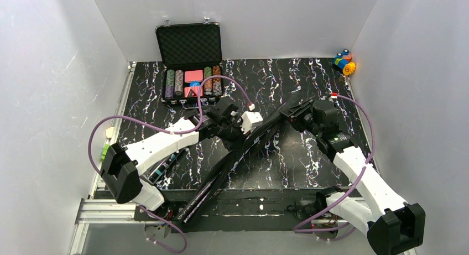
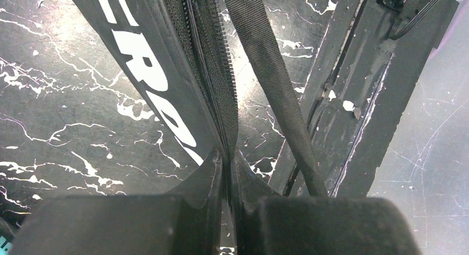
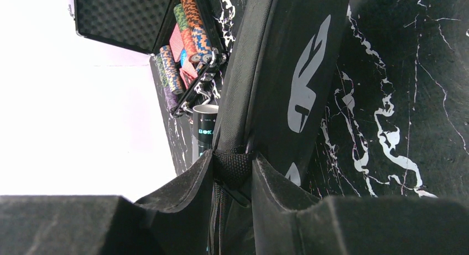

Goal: Pack up the badminton gear

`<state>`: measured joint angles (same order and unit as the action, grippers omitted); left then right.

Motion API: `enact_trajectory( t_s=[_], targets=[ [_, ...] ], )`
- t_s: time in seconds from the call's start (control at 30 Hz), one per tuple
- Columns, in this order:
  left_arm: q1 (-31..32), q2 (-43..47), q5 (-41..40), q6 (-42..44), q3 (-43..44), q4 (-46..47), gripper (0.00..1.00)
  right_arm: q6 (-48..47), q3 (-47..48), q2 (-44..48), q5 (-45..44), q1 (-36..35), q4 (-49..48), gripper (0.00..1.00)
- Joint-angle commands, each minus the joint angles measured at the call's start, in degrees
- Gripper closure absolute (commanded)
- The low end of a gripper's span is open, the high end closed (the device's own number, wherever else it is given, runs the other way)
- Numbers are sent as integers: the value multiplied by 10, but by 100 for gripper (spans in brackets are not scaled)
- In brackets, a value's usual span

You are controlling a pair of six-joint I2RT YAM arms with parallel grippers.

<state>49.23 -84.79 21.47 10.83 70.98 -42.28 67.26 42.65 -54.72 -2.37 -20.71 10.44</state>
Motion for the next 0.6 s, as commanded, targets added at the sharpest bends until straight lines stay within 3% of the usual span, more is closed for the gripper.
enact_trajectory(
  t_s=[0.0,0.37,0.57],
  targets=[
    [-3,37,17,-1,22,14,100,-2,-4,26,3,2,-25,66],
    [-3,35,19,-3,23,14,100,-3,-17,54,10,2,-15,68],
    [-2,35,19,-2,23,13,100,-3,-17,55,18,2,-11,59]
  ],
)
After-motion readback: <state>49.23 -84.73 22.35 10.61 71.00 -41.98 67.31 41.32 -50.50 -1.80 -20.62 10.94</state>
